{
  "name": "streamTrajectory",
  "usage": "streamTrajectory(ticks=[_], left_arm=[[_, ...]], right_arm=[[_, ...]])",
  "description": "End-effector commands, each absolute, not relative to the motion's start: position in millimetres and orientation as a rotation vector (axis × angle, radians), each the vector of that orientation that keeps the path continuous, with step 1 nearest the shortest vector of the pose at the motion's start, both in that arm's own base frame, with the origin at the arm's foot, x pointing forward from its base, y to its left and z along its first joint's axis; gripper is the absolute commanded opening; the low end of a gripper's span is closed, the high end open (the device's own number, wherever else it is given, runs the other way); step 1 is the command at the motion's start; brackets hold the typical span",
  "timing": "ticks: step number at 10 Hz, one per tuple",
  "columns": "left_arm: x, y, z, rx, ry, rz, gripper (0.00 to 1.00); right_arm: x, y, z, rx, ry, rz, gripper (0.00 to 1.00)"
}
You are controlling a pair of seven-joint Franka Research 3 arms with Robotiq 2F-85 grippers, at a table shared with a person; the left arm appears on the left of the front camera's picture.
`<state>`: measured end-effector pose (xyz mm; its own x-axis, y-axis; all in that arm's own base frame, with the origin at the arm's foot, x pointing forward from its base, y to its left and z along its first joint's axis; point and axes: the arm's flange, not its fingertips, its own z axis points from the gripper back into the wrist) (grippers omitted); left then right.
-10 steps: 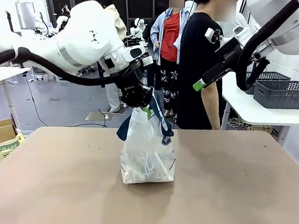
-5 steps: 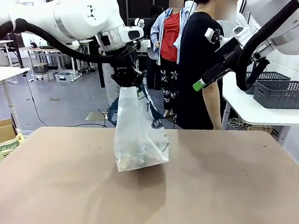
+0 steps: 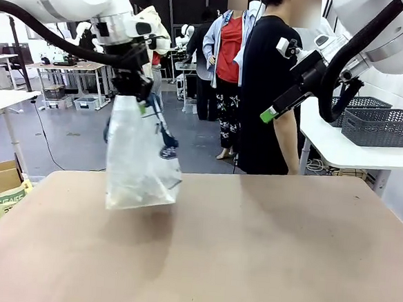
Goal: Transfer purchased items from the store into the shopping bag.
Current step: Move the Reusable shopping bag to the right side of the table.
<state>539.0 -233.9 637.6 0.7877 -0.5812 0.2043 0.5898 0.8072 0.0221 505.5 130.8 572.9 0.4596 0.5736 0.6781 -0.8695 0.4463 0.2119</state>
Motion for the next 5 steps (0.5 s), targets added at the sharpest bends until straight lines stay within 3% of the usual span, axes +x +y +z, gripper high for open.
streamTrajectory(ticks=[1, 5], left_arm=[[531.4, -193.7, 646.8, 0.016, -0.232, -0.65, 0.0], [526.1, -111.1, 636.2, 0.13, -0.345, -0.644, 0.0]], right_arm=[[505.7, 131.4, 574.4, 0.6, -0.56, 0.961, 1.0], [505.7, 131.4, 574.4, 0.6, -0.56, 0.961, 1.0]])
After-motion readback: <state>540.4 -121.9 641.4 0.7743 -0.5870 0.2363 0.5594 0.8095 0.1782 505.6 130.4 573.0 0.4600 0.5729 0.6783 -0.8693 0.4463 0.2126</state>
